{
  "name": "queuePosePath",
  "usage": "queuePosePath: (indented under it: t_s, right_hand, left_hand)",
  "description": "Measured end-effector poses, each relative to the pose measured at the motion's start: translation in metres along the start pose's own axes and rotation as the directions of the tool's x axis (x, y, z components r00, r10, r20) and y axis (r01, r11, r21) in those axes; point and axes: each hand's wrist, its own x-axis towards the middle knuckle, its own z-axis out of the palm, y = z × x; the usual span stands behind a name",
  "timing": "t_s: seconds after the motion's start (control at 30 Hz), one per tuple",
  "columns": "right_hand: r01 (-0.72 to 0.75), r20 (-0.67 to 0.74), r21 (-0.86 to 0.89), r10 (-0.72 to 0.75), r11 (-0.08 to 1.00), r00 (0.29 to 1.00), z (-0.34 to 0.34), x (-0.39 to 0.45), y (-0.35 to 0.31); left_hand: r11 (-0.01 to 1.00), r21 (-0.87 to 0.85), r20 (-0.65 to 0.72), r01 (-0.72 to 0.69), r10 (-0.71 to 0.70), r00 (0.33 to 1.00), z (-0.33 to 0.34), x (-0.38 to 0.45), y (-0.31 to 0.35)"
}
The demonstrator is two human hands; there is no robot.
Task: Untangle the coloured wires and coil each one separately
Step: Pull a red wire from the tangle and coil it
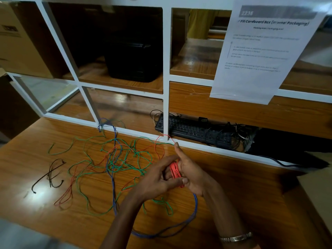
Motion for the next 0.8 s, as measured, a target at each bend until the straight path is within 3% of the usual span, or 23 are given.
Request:
queuePosePath:
  t_s: [0.33,0.43,0.6,0.8]
  right_hand:
    - [0.041,-0.021,0.028,-0.040,0.999,0.999,-0.004,0.003,-0.001]
    - [0.064,-0.130,0.002,-0.063,0.998,0.989,-0.003,0.010,0.002]
    - [0.005,-0.387,-0.214,-0.090,0.977,0.918,0.001,0.024,0.003]
    - [0.061,-0.469,-0.346,-0.229,0.936,0.853,0.010,0.021,-0.004]
  left_hand:
    - [0.996,-0.089,0.010,0.018,-0.017,1.000,0.002,0.003,-0.003]
    - [0.997,-0.075,-0.013,0.000,-0.001,1.000,0.004,0.003,-0.005]
    - [0.998,0.031,-0.092,-0.053,0.055,0.994,0.010,0.004,-0.007]
    - [0.995,0.082,-0.162,-0.063,0.076,0.984,0.013,0.008,-0.008]
